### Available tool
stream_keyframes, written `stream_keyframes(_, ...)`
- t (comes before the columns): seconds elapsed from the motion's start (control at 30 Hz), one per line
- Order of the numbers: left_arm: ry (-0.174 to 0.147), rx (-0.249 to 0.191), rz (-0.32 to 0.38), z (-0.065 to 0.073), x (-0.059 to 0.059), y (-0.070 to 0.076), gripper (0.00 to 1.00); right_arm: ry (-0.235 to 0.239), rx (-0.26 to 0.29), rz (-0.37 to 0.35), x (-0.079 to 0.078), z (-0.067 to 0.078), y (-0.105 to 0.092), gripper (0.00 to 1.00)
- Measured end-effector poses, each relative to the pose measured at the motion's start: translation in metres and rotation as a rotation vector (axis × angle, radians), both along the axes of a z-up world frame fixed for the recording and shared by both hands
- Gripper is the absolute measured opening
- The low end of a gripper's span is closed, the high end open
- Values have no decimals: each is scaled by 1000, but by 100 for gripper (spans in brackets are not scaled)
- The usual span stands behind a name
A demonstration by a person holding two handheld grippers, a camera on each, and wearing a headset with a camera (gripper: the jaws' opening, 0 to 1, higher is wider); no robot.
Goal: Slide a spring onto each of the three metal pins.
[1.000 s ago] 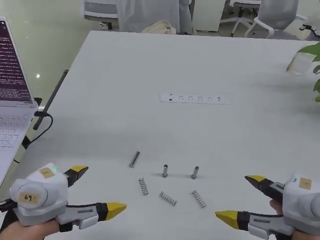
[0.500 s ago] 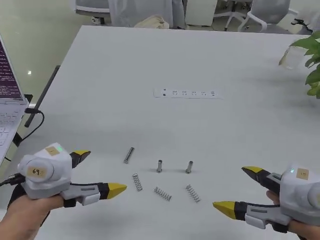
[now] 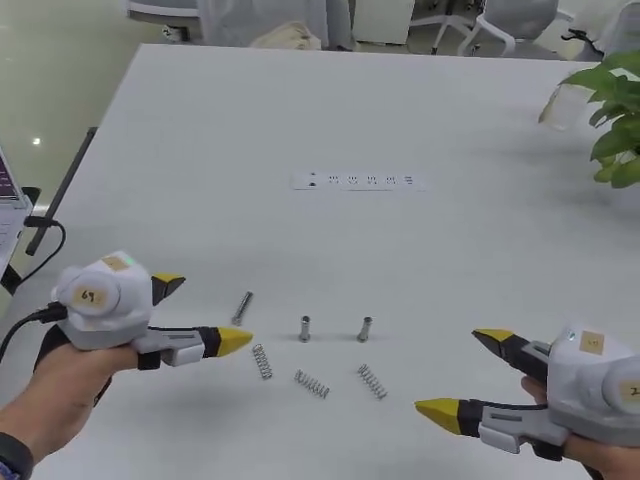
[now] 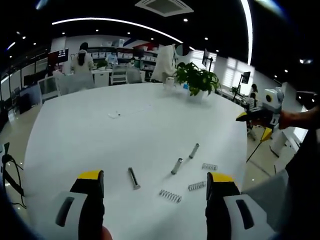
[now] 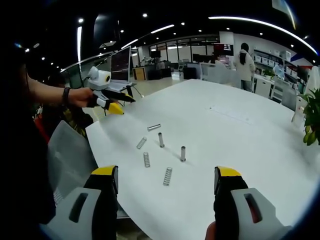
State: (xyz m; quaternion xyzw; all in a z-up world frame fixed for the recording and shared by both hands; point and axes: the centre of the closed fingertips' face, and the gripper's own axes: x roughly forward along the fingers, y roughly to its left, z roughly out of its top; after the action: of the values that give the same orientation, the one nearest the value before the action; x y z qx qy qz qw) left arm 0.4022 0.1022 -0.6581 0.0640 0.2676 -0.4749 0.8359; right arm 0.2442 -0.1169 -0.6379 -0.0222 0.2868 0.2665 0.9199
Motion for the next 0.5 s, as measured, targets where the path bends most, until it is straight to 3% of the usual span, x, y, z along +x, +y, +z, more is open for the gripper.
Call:
stream_keyframes(0.4, 35, 25, 23, -22, 16, -5, 73, 13, -2, 1, -1, -4, 2, 77)
stream_keyframes(0.5, 43, 34, 33, -28, 20, -5, 67, 20, 2, -2, -1, -6, 3, 77)
